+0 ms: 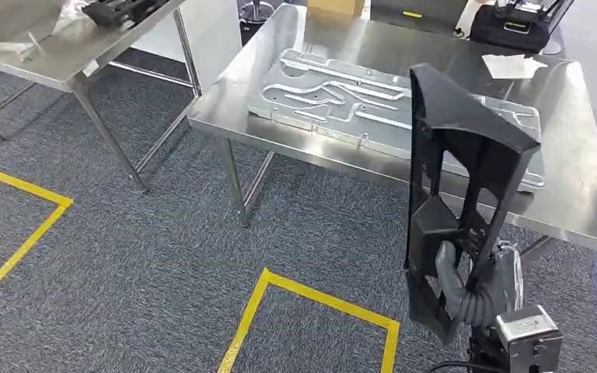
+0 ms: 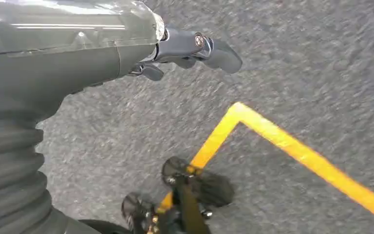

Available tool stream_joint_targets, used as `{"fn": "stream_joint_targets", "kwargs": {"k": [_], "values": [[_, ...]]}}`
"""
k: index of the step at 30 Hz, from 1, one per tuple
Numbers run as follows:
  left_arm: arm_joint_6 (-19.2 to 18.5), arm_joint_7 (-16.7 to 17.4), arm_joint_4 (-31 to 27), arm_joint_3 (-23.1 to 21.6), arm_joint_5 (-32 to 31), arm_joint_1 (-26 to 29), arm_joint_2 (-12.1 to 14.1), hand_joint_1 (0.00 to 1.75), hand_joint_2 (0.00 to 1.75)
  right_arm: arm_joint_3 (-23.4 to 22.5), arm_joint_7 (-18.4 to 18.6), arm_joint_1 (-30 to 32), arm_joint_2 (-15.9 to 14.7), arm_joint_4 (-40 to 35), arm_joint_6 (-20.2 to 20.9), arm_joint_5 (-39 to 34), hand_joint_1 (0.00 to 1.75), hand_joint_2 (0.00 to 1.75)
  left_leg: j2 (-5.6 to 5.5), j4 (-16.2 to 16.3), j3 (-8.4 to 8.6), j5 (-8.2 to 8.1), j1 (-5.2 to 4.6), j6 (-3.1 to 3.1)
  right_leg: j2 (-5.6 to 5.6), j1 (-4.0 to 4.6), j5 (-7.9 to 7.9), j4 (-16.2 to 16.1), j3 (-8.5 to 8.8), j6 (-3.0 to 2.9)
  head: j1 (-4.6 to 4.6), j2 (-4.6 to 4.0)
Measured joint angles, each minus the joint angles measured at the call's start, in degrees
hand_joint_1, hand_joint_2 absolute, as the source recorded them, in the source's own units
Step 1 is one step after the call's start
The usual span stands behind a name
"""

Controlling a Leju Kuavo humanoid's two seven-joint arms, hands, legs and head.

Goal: Take the parts from the cabinet and place them on the table.

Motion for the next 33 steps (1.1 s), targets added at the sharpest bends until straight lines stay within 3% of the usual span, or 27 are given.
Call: {"fn": "stream_joint_targets", "kwargs": {"k": [2,3,4,5,7,8,9,10,12,14,16,17,18,19,20,21,22,23,24,26,27,28,29,30,31,32,33], "values": [[0.0,0.0,0.0,0.2,-0.2,0.1,0.0,0.0,1.75,-0.9,0.1,-0.6,-0.2,-0.2,-0.2,0.6,1.75,1.75,-0.19,-0.4,1.4,-0.98,0.01,-0.03,-0.04,-0.13,-4.66,4.0,-4.77,0.38,0.0,0.0],[0.0,0.1,0.0,0.4,-0.3,0.1,0.0,0.0,1.75,-1.4,0.2,-1.1,-0.3,-0.3,-0.2,0.7,1.75,1.75,-0.29,-0.4,2.29,-1.66,0.02,-0.09,-0.09,-0.23,-5.56,3.7,-6.27,0.38,0.0,0.0],[0.0,0.2,0.0,0.5,-0.3,0.2,0.0,0.0,1.75,-1.7,0.3,-1.8,-0.6,-0.3,-0.3,0.7,1.75,1.75,-0.33,-0.4,3.08,-2.27,0.02,-0.18,-0.12,-0.31,-4.7,1.8,-6.65,0.35,0.0,0.0],[0.0,0.3,0.0,0.5,-0.5,0.2,-0.1,0.0,1.75,-2.0,0.3,-2.4,-0.9,-0.4,-0.4,0.7,1.75,1.75,-0.34,-0.4,4.03,-2.95,0.0,-0.29,-0.13,-0.34,-2.12,-1.7,-6.29,0.34,0.0,0.0],[0.0,0.5,0.0,0.5,-0.8,0.2,-0.1,0.0,1.75,-2.6,0.7,-4.0,-1.7,-0.8,-0.6,0.8,1.75,1.75,-0.32,-0.6,5.09,-4.17,-0.03,-0.5,-0.26,-0.02,7.42,-10.1,-5.19,-0.49,0.0,0.0],[-0.1,0.7,0.3,0.6,-0.9,0.0,-0.2,0.0,1.75,-2.9,0.9,-4.7,-2.3,-0.8,-1.0,0.8,1.75,1.75,-0.35,-0.4,5.95,-4.8,-0.26,-0.82,-0.31,0.39,9.23,-10.6,-5.28,-0.91,0.0,0.0],[-0.1,0.7,0.3,0.6,-1.1,-0.2,-0.2,0.0,1.75,-3.1,1.1,-5.4,-2.8,-0.9,-1.1,0.9,1.75,1.75,-0.55,-0.8,5.98,-5.29,-0.13,-1.32,-0.28,0.54,8.13,-10.7,-4.87,-1.15,0.09,0.0],[-0.2,0.8,0.3,0.6,-1.1,-0.3,-0.2,0.0,1.75,-3.3,1.3,-5.7,-3.3,-1.3,-1.2,0.9,1.75,1.75,-0.54,-1.1,7.32,-5.09,-0.16,-1.65,-0.17,0.6,8.31,-11.4,-4.36,-1.6,0.11,0.0],[-0.3,0.8,0.4,0.6,-1.4,-0.3,-0.2,0.0,1.75,-3.4,1.2,-6.2,-4.0,-1.9,-1.9,1.0,1.75,1.75,-0.48,0.0,7.65,-4.13,-0.37,-2.54,0.1,0.18,8.25,-12.3,-2.26,-2.62,0.09,0.0],[-0.3,0.7,0.4,0.6,-1.5,-0.7,-0.2,0.0,1.75,-3.6,1.1,-6.6,-4.5,-2.4,-2.6,1.2,1.75,1.75,-0.04,5.7,4.9,-4.66,-0.2,-2.69,-0.12,-0.03,7.55,-13.0,-0.75,-3.16,0.07,0.0],[-0.3,0.7,0.5,0.6,-1.6,-0.8,-0.2,0.0,1.75,-3.8,1.1,-6.8,-5.0,-2.6,-2.9,1.4,1.75,1.75,0.0,13.5,-0.66,-8.81,0.1,-3.29,-0.15,-0.08,6.31,-13.0,0.34,-3.2,0.09,0.0],[-0.3,0.7,0.5,0.6,-1.6,-0.7,-0.2,0.0,1.75,-3.8,1.1,-6.7,-5.1,-2.6,-2.9,1.5,1.75,1.75,0.01,15.9,-2.96,-10.79,0.16,-3.56,-0.1,-0.08,5.72,-13.0,0.93,-3.19,0.09,0.0],[-0.3,0.7,0.5,0.6,-1.6,-0.5,-0.1,0.0,1.75,-3.8,1.1,-6.7,-5.3,-2.6,-2.9,1.5,1.75,1.75,0.02,16.6,-4.62,-11.55,0.2,-3.54,0.03,-0.16,5.04,-13.0,1.78,-3.07,0.09,0.0],[-0.3,0.7,0.5,0.6,-1.6,-0.5,-0.1,0.0,1.75,-3.8,1.1,-6.7,-5.3,-2.6,-2.9,1.5,1.75,1.75,0.04,15.1,-5.08,-11.18,0.22,-3.79,0.17,-0.27,4.4,-13.0,2.61,-2.9,0.09,0.0],[-0.3,0.7,0.5,0.6,-1.5,-0.4,0.0,0.0,1.75,-3.9,1.1,-6.7,-5.5,-2.6,-2.9,1.5,1.75,1.75,0.09,11.5,-4.76,-9.33,0.23,-3.72,0.32,-0.38,3.56,-13.0,3.73,-2.64,0.09,0.0],[-0.3,0.7,0.5,0.6,-1.5,-0.4,0.1,0.0,1.75,-3.9,1.1,-6.7,-5.5,-2.6,-2.9,1.5,1.75,1.75,0.16,7.0,-4.13,-5.94,0.24,-3.82,0.29,-0.5,2.68,-13.0,4.88,-2.4,0.09,0.0],[-0.3,0.7,0.5,0.6,-1.5,-0.2,0.1,0.0,1.75,-3.9,1.1,-6.7,-5.6,-2.6,-2.9,1.6,1.75,1.75,0.33,2.8,-3.75,-1.04,0.24,-3.57,0.19,-0.53,1.78,-13.1,5.45,-2.11,0.09,0.0],[-0.3,0.7,0.7,0.6,-1.5,0.0,0.1,0.0,1.75,-3.9,1.1,-6.8,-5.6,-2.6,-3.0,1.6,1.75,1.75,0.67,1.7,-4.06,3.12,0.07,-3.3,0.23,-0.38,1.01,-12.6,6.51,-1.76,0.11,0.0],[-0.3,0.8,0.7,0.6,-1.6,-0.1,0.2,0.0,1.75,-3.9,1.1,-6.7,-5.7,-2.7,-3.0,1.6,1.75,1.75,0.68,1.7,-3.61,1.64,-0.26,-2.67,0.39,-0.31,0.55,-13.1,6.48,-1.28,0.09,0.0],[-0.3,0.7,0.7,0.7,-1.6,-0.2,0.2,0.0,1.75,-4.0,1.2,-6.8,-6.0,-3.0,-3.0,1.6,1.75,1.75,0.54,1.1,-3.09,1.71,-0.32,-1.74,0.34,-0.33,0.83,-13.1,7.04,-0.52,0.11,0.0],[-0.3,0.7,0.7,0.7,-1.5,-0.3,0.2,0.0,1.75,-4.0,1.1,-6.8,-6.2,-3.1,-3.1,1.6,1.75,1.75,0.34,0.6,-2.25,1.53,-0.21,-1.36,0.35,-0.38,1.75,-12.0,6.65,-0.08,0.11,0.0],[-0.3,0.6,0.7,0.7,-1.5,-0.2,0.2,0.0,1.75,-4.0,1.1,-6.8,-6.3,-3.2,-3.3,1.7,1.75,1.75,0.23,-0.3,-1.15,1.3,-0.02,-1.0,0.19,-0.47,2.96,-8.9,5.02,0.14,0.13,0.0],[-0.3,0.5,0.7,0.7,-1.5,-0.2,0.2,0.0,1.75,-4.0,0.7,-6.8,-6.5,-3.3,-3.5,1.7,1.75,1.75,0.23,-0.8,-0.16,0.9,0.0,-0.66,0.0,-0.52,3.85,-4.7,2.48,0.37,0.11,-0.02],[-0.3,0.4,0.7,0.7,-1.5,-0.3,0.2,0.0,1.75,-4.0,0.4,-6.7,-6.7,-3.3,-3.8,1.8,1.75,1.75,0.17,-1.3,0.71,0.49,0.0,-0.47,-0.06,-0.49,3.29,-1.0,-0.56,0.52,0.13,0.0],[-0.3,0.3,0.8,0.7,-1.5,-0.3,0.2,0.0,1.75,-4.0,0.3,-6.6,-6.8,-3.3,-3.9,1.7,1.75,1.75,0.1,-1.8,1.68,0.0,-0.04,-0.46,-0.07,-0.49,1.48,1.9,-3.37,0.57,0.13,0.0],[-0.3,0.3,0.8,0.7,-1.5,-0.3,0.2,0.0,1.75,-4.0,0.2,-6.4,-7.0,-3.3,-3.8,0.8,1.75,1.75,0.19,-2.2,2.91,-0.69,-0.08,-0.4,-0.08,-0.45,-1.45,3.7,-5.93,0.53,0.13,0.0],[-0.3,0.2,0.8,0.7,-1.5,-0.3,0.2,0.0,1.75,-4.0,0.2,-6.2,-7.2,-3.3,-3.6,-0.4,1.75,1.75,0.21,-2.4,4.06,-1.4,-0.09,-0.41,-0.09,-0.39,-3.52,3.9,-7.62,0.48,0.13,-0.02]]}}
